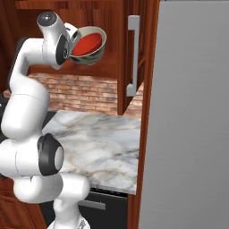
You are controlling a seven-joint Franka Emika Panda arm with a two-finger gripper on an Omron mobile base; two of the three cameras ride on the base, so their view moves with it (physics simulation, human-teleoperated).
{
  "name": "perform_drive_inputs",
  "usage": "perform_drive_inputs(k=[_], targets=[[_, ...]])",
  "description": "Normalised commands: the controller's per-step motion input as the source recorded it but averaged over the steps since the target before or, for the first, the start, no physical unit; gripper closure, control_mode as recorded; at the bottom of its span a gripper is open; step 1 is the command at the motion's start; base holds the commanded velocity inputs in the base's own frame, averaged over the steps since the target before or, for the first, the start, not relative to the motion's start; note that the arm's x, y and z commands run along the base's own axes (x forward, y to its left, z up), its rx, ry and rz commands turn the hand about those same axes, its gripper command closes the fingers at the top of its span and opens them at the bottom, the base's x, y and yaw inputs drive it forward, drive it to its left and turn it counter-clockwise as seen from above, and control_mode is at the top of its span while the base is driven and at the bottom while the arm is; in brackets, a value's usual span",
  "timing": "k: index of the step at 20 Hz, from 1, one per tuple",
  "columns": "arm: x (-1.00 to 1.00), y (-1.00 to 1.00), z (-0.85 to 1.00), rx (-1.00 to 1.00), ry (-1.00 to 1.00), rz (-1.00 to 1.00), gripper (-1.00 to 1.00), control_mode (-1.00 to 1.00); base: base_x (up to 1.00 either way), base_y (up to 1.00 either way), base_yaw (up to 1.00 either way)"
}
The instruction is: Pick up the bowls on the counter and stack them on top of one another in the open cabinet. Place the smaller bowl on top of the larger bowl.
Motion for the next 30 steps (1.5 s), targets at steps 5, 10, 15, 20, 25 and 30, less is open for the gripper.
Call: perform_drive_inputs(k=[5,10,15,20,25,30], targets=[[0.14,-0.01,-0.01,0.0,0.0,0.01,-1.0,-1.0,0.0,0.0,0.0],[0.12,0.0,0.0,0.0,0.0,0.0,-1.0,-1.0,0.0,0.0,0.0],[0.09,0.0,0.0,0.0,0.0,0.0,-1.0,-1.0,0.0,0.0,0.0],[0.04,0.0,0.0,0.0,0.0,0.0,-1.0,-1.0,0.0,0.0,0.0],[0.01,0.0,0.0,0.0,-0.03,0.0,-1.0,-1.0,0.0,0.0,0.0],[0.02,0.0,0.0,0.0,-0.04,0.0,-1.0,-1.0,0.0,0.0,0.0]])
